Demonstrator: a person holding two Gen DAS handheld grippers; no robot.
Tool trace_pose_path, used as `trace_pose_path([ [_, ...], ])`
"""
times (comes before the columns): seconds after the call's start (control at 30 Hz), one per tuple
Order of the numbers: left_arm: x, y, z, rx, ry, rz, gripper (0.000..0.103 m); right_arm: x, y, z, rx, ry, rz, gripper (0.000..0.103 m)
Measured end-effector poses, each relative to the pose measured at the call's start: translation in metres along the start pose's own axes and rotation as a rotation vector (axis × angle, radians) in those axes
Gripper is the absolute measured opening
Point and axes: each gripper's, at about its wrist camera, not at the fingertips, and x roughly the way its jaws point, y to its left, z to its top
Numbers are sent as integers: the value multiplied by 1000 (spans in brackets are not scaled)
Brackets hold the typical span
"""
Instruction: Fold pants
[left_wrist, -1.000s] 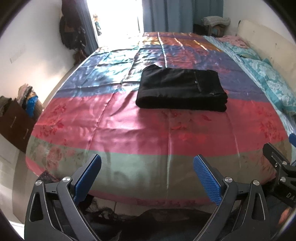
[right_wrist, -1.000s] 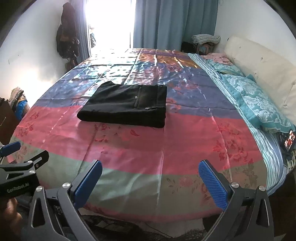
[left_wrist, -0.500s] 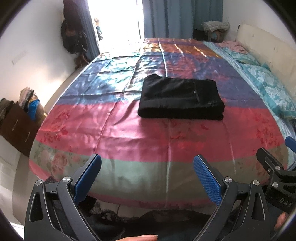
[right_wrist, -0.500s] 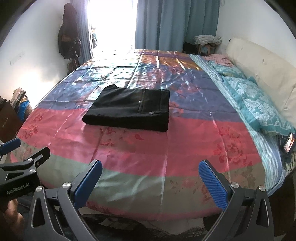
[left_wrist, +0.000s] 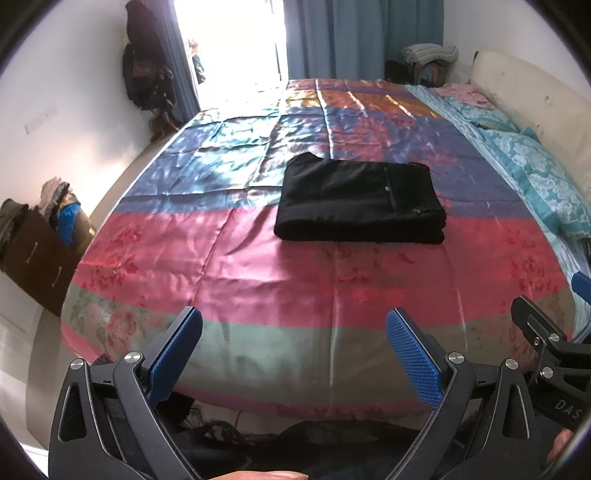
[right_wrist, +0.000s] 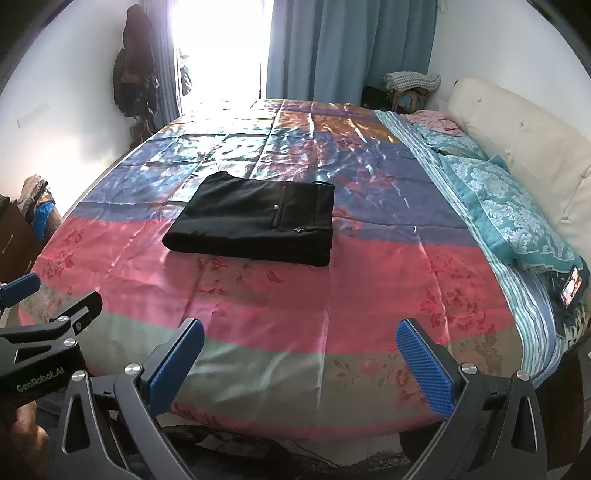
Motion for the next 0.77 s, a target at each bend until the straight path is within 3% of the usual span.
trace_pose_path([
  [0.57,4,0,-2,-1,5,5,100,4,-2,-4,3,20,-5,103],
  [0.77,0,0,-3,16,-31,27,100,5,-3,-5,9,21,-4,103],
])
